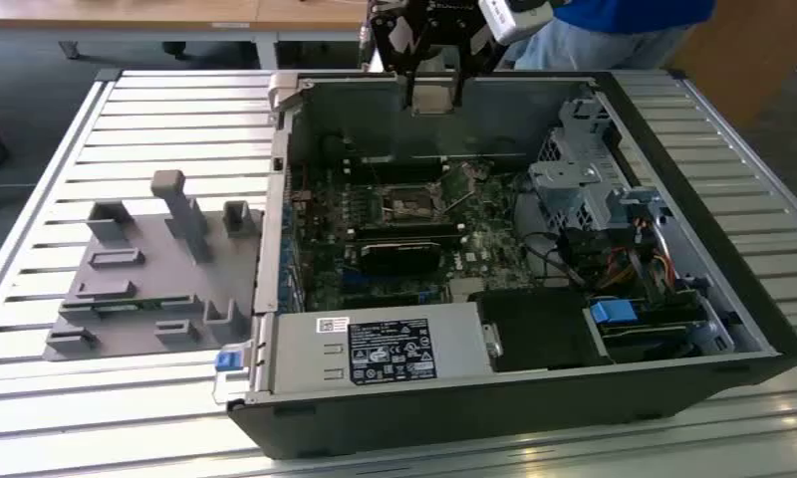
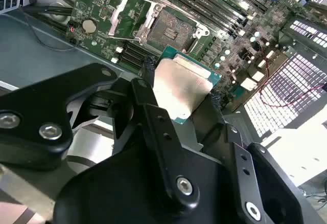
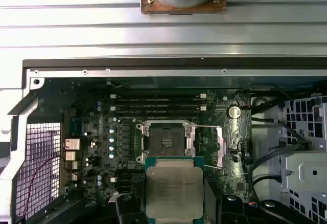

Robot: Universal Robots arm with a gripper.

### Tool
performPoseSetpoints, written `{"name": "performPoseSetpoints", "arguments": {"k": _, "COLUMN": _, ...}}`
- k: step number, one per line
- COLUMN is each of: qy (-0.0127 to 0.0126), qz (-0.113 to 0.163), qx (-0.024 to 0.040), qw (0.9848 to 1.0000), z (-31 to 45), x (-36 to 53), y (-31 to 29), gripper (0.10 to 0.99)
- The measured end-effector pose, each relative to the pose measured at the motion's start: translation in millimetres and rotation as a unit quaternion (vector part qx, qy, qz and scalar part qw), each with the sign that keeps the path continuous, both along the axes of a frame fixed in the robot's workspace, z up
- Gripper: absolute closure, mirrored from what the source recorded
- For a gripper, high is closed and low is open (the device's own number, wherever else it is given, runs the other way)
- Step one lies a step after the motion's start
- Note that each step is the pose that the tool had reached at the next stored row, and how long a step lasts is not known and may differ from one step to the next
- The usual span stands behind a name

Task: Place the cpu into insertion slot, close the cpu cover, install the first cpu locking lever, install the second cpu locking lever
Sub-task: 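Place the cpu into insertion slot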

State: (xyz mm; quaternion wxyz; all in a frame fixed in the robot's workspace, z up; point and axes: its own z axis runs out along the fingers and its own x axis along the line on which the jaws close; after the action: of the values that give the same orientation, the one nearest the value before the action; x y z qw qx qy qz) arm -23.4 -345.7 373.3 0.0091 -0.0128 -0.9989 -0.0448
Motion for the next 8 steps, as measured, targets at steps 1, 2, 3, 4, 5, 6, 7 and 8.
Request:
{"name": "performPoseSetpoints", "arguments": {"k": 1, "qy": 0.0, "qz": 0.0, "qx": 0.0, "qw": 1.0, "z": 0.0, "x": 0.0, "y": 0.0, "gripper": 0.545}}
{"name": "performPoseSetpoints", "arguments": {"k": 2, "qy": 0.0, "qz": 0.0, "qx": 0.0, "qw": 1.0, "z": 0.0, "x": 0.0, "y": 0.0, "gripper": 0.545}}
{"name": "performPoseSetpoints", "arguments": {"k": 3, "qy": 0.0, "qz": 0.0, "qx": 0.0, "qw": 1.0, "z": 0.0, "x": 0.0, "y": 0.0, "gripper": 0.545}}
{"name": "performPoseSetpoints", "arguments": {"k": 4, "qy": 0.0, "qz": 0.0, "qx": 0.0, "qw": 1.0, "z": 0.0, "x": 0.0, "y": 0.0, "gripper": 0.545}}
{"name": "performPoseSetpoints", "arguments": {"k": 5, "qy": 0.0, "qz": 0.0, "qx": 0.0, "qw": 1.0, "z": 0.0, "x": 0.0, "y": 0.0, "gripper": 0.545}}
{"name": "performPoseSetpoints", "arguments": {"k": 6, "qy": 0.0, "qz": 0.0, "qx": 0.0, "qw": 1.0, "z": 0.0, "x": 0.0, "y": 0.0, "gripper": 0.545}}
{"name": "performPoseSetpoints", "arguments": {"k": 7, "qy": 0.0, "qz": 0.0, "qx": 0.0, "qw": 1.0, "z": 0.0, "x": 0.0, "y": 0.0, "gripper": 0.545}}
{"name": "performPoseSetpoints", "arguments": {"k": 8, "qy": 0.0, "qz": 0.0, "qx": 0.0, "qw": 1.0, "z": 0.0, "x": 0.0, "y": 0.0, "gripper": 0.545}}
